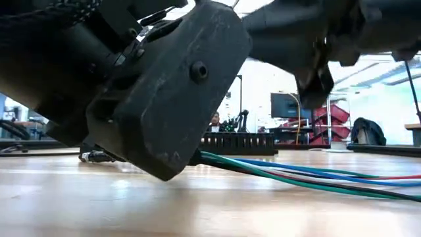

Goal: Ziptie cables
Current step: Wrap the cable wires with zip tie

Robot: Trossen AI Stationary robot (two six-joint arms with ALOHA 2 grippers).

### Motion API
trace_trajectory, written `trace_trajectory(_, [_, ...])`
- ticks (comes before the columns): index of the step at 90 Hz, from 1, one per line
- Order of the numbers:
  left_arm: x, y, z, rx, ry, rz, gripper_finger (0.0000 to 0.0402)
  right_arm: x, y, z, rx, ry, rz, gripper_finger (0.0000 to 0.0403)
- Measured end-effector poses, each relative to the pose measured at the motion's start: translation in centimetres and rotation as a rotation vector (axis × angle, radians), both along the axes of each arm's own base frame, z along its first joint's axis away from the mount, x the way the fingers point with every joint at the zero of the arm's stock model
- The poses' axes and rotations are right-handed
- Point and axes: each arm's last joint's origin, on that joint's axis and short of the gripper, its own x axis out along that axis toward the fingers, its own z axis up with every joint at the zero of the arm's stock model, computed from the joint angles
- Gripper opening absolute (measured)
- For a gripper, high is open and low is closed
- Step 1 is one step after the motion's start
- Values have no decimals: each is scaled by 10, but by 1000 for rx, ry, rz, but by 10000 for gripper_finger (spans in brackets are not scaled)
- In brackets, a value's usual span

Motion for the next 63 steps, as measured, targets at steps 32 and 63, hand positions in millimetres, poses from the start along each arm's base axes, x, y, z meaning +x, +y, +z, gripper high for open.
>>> trace_trajectory(32, [1,2,0,-4,0,5,17,-1,5,2,0,-16,59,80])
trace_trajectory(63, [3,4,1,-6,-2,12,17,26,8,19,-118,11,50,68])
